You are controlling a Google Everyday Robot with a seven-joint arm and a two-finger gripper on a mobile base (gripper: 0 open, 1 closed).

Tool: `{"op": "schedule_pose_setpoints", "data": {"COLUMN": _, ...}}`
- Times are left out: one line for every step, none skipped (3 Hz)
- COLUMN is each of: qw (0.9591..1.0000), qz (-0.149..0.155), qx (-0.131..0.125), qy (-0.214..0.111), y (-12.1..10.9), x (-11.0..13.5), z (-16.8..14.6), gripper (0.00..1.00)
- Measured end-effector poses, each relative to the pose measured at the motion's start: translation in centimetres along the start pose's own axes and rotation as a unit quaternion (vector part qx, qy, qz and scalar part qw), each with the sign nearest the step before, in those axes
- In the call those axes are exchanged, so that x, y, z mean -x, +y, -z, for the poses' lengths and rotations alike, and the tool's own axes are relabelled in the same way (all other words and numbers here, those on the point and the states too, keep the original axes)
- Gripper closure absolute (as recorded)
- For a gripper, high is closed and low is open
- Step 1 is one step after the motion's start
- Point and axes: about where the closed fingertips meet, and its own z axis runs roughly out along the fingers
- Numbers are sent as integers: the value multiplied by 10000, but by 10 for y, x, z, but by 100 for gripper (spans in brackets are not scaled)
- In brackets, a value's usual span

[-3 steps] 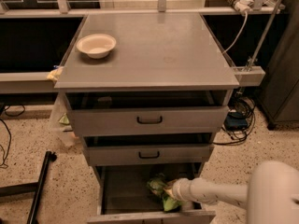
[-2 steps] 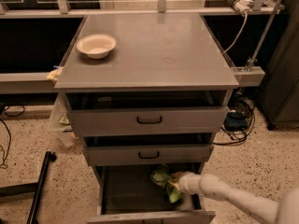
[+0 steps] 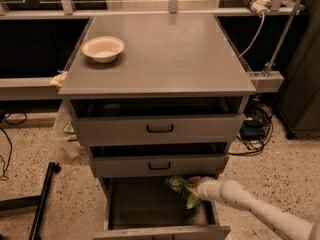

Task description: Pick green rice chip bag from bottom drawer and place on counter

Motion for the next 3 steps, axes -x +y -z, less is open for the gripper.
{"op": "schedule_pose_setpoints", "data": {"qw": 9993, "qz": 285, "qx": 253, "qy": 42, "y": 5, "x": -5, "z": -2, "gripper": 100}}
{"op": "schedule_pose_setpoints", "data": {"qw": 9952, "qz": 715, "qx": 653, "qy": 130, "y": 8, "x": -11, "z": 1, "gripper": 100}}
{"op": "schedule_pose_setpoints", "data": {"qw": 9858, "qz": 1106, "qx": 1236, "qy": 272, "y": 16, "x": -19, "z": 10, "gripper": 100}}
